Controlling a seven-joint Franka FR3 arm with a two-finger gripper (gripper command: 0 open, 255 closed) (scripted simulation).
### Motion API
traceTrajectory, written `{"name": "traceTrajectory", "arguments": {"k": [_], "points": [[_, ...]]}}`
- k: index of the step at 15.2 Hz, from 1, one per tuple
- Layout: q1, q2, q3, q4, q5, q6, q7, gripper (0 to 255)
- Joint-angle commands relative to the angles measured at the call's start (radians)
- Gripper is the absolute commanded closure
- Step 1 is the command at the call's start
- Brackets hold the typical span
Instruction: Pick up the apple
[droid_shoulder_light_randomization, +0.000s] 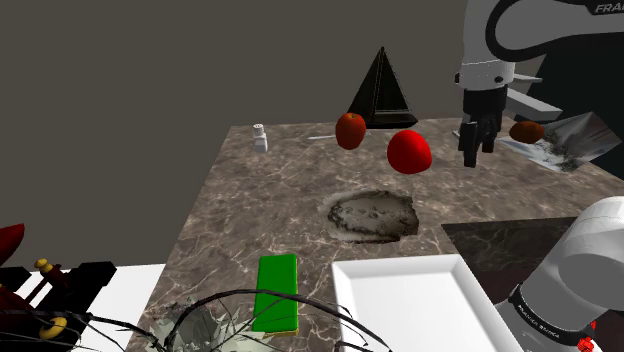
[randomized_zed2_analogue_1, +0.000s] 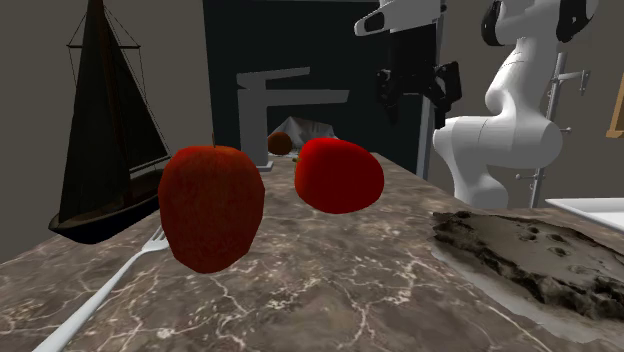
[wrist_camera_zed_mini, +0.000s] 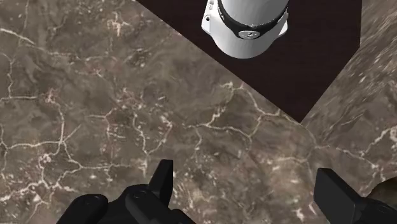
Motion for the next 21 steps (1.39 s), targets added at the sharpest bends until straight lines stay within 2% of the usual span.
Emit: {"name": "traceTrajectory", "arguments": {"k": [1, 11, 21], "points": [[0.000, 0.000, 0.000, 0.000, 0.000, 0.000, 0.000, 0], [0.010, 0.277, 0.028, 0.175, 0.030, 0.263, 0.075, 0], [0.013, 0.545, 0.049, 0.441, 0.030, 0.428, 0.142, 0]]}}
